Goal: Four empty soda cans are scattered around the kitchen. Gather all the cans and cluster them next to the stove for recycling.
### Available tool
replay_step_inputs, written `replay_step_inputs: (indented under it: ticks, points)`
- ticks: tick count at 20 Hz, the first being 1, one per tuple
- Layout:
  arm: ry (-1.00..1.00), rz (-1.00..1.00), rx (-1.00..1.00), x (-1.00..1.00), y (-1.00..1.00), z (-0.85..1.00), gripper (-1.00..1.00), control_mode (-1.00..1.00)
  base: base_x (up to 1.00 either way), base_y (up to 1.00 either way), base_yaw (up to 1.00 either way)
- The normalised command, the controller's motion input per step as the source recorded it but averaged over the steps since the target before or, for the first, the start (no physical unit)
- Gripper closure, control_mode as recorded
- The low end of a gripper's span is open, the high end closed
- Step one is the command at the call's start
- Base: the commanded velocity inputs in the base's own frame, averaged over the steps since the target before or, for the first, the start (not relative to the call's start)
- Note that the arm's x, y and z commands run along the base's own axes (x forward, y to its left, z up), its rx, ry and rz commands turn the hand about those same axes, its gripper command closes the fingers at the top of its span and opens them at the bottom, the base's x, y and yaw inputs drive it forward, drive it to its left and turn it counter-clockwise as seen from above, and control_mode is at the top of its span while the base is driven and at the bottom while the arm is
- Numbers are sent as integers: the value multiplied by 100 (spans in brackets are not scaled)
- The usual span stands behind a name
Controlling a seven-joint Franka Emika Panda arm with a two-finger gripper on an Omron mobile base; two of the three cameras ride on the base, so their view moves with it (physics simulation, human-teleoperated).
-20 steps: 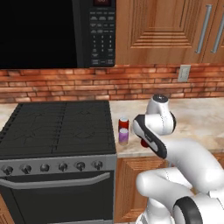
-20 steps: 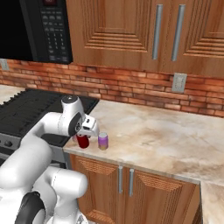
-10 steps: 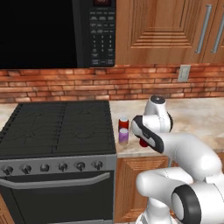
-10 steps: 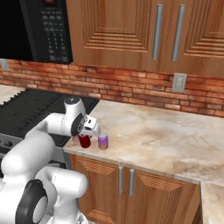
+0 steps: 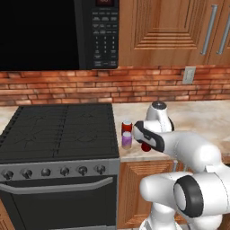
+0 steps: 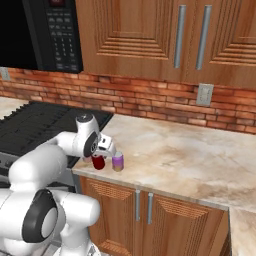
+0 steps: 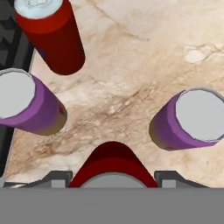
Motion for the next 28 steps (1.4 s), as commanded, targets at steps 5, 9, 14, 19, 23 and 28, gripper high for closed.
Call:
replay_step_inputs:
  ticks: [5, 9, 14, 19, 23, 28]
  points:
    - [0, 0, 0, 18, 2, -16, 100, -100, 0, 0, 0]
    - [0, 0, 0, 18, 0, -19, 100, -100, 0, 0, 0]
    - [0, 0, 0, 19, 5, -20, 100, -100, 0, 0, 0]
    - [-1, 0, 0, 19, 8, -18, 100, -100, 0, 0, 0]
    - [-2, 0, 0, 19, 4, -15, 100, -100, 0, 0, 0]
    - [-2, -1, 0, 14, 2, -17, 100, -100, 0, 0, 0]
